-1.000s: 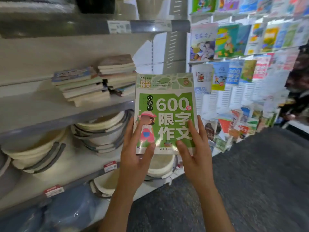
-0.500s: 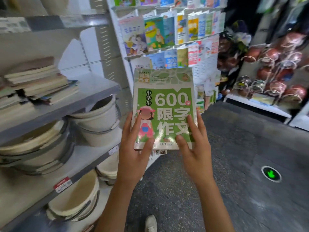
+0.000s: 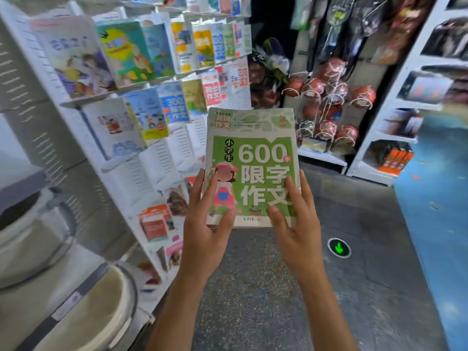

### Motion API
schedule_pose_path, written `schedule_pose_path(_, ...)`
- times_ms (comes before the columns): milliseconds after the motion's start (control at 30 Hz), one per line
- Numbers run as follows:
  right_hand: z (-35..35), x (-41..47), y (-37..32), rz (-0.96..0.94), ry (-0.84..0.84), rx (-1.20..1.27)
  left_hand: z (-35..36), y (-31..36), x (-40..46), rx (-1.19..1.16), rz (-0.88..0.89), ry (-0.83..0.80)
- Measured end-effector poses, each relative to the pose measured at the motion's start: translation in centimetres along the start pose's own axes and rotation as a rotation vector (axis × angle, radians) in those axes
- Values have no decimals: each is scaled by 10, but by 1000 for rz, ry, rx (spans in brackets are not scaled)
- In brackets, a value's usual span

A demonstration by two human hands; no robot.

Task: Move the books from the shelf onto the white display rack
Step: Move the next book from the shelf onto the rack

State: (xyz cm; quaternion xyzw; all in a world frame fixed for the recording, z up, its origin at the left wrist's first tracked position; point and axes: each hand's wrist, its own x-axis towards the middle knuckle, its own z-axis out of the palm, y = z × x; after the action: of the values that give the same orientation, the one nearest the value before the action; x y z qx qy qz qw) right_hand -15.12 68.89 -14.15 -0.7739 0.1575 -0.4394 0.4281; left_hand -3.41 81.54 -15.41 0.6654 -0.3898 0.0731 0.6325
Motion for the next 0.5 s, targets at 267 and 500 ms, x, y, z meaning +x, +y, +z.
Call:
schedule_pose_path(267,-2,116,58,41,73,-40,71,-46,119,-44,10,-91)
schedule_pose_path(500,-33,182,122,106,142,-85,155,-79,183,-40,24,-210)
